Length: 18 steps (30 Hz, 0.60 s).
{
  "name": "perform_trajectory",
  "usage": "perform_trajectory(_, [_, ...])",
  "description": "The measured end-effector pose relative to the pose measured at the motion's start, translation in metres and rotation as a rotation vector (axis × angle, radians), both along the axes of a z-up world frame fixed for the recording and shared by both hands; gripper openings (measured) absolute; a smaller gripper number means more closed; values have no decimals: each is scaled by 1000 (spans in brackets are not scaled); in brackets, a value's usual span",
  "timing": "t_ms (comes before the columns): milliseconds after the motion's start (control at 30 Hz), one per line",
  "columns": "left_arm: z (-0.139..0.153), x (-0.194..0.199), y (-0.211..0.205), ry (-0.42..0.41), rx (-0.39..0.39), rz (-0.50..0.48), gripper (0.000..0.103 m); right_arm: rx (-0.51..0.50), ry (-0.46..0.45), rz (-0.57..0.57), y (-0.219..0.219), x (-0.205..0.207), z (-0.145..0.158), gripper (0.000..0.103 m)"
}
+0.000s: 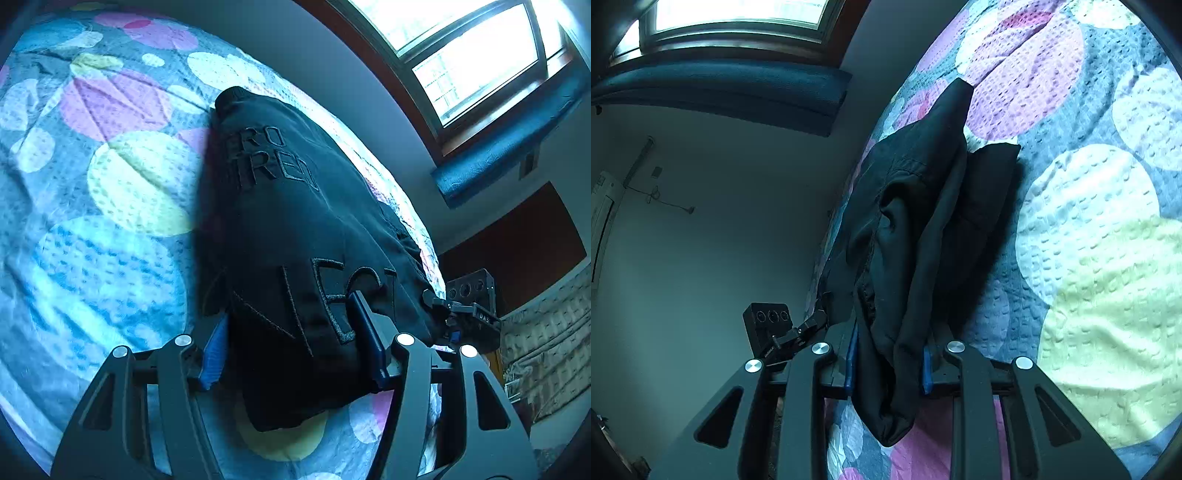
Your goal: Fold small clothes
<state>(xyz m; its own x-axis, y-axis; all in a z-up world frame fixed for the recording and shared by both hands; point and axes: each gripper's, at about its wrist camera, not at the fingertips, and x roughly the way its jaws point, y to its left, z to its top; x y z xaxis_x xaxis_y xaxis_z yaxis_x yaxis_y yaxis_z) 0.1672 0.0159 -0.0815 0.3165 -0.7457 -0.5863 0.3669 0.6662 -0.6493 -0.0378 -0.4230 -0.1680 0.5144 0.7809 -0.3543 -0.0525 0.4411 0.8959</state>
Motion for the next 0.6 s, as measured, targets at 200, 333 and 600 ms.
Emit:
perform_trajectory(200, [-19,-3,1,-13,17,-3,60,12,30,-1,-2,7,-34,25])
perform_trajectory(333, [-19,-5,-2,-32,28,-1,61,35,5,10,-3,9,-40,24])
perform_trajectory(600, [-1,-25,-6,-151,161,47,72,15,-34,-29,8,20,-27,39])
